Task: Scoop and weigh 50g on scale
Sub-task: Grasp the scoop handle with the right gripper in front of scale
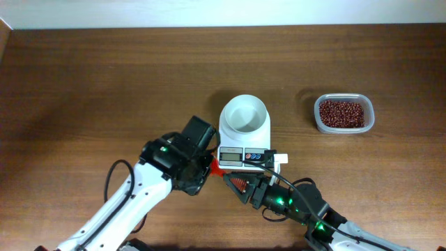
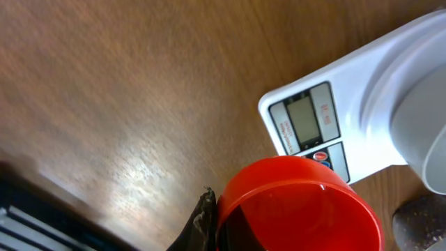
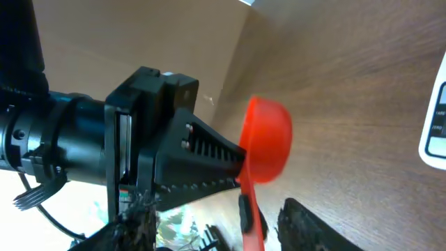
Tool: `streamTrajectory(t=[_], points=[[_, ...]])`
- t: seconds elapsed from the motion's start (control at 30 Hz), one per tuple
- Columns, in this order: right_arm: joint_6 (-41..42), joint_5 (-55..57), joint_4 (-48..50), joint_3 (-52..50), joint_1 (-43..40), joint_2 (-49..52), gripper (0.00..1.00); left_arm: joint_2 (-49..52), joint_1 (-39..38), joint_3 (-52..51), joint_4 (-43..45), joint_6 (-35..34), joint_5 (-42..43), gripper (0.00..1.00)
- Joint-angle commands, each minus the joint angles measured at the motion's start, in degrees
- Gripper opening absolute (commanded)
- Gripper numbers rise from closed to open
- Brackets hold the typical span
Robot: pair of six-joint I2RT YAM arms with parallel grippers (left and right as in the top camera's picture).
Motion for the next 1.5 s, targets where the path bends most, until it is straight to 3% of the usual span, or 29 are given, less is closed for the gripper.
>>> streamTrajectory(t=[0.0,0.53,1.2,1.3,1.47], points=[[-0.5,1.1,0.0,0.6,0.4,1.3,0.52,0.5,-2.0,0.8,-0.1,-5.0,0.7,0.00],[2.4,0.8,0.0,0.6,0.4,2.4,0.29,0.5,-2.9,0.8,-0.1,-5.4,-1.8,0.00],[2.3,-2.6,0.0,0.6,0.4,2.4,0.13,0.5,-2.9,0.8,-0.1,-5.2,-1.8,0.01],[2.2,-2.6,-0.3,0.6,0.4,2.4,0.05,0.5,-2.9,0.8,-0.2,-5.2,-1.8,0.06],[0.3,-2.4,-6.2,0.6,0.2,2.4,0.04,0.5,-2.9,0.8,-1.7,-5.2,-1.8,0.37]])
